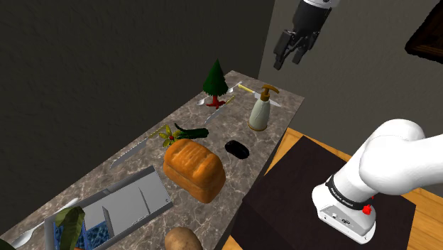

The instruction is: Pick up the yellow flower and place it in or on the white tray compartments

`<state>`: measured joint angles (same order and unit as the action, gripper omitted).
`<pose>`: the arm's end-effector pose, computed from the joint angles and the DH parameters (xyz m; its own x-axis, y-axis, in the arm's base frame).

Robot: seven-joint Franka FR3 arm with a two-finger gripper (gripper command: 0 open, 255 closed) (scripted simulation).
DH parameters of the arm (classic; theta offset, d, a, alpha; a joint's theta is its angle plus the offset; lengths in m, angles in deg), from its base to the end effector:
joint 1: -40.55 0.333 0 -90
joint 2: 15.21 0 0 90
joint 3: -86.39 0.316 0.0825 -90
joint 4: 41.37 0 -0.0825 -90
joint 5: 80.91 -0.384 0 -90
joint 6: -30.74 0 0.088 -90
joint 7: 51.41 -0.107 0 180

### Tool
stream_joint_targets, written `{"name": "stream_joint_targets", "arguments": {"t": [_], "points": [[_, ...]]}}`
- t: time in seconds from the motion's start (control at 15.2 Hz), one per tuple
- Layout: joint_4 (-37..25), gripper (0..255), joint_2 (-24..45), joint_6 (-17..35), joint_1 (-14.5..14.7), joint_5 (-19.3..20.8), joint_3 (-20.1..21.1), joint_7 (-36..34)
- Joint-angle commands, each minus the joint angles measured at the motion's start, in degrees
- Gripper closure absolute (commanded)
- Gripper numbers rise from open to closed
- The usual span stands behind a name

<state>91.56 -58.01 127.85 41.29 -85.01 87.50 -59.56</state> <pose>0.3300 0.0194 0.6071 0.9862 -0.1220 0.1117 -0.1141 -0.9906 -0.0750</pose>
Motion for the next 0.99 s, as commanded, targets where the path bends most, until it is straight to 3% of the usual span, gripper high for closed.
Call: {"name": "stream_joint_targets", "arguments": {"t": [0.0,0.92], "points": [[0.0,0,0.0,0.0,0.0,0.0,0.0,0.0],[0.6,0,24.0,24.3,6.2,8.9,2.6,20.2]]}}
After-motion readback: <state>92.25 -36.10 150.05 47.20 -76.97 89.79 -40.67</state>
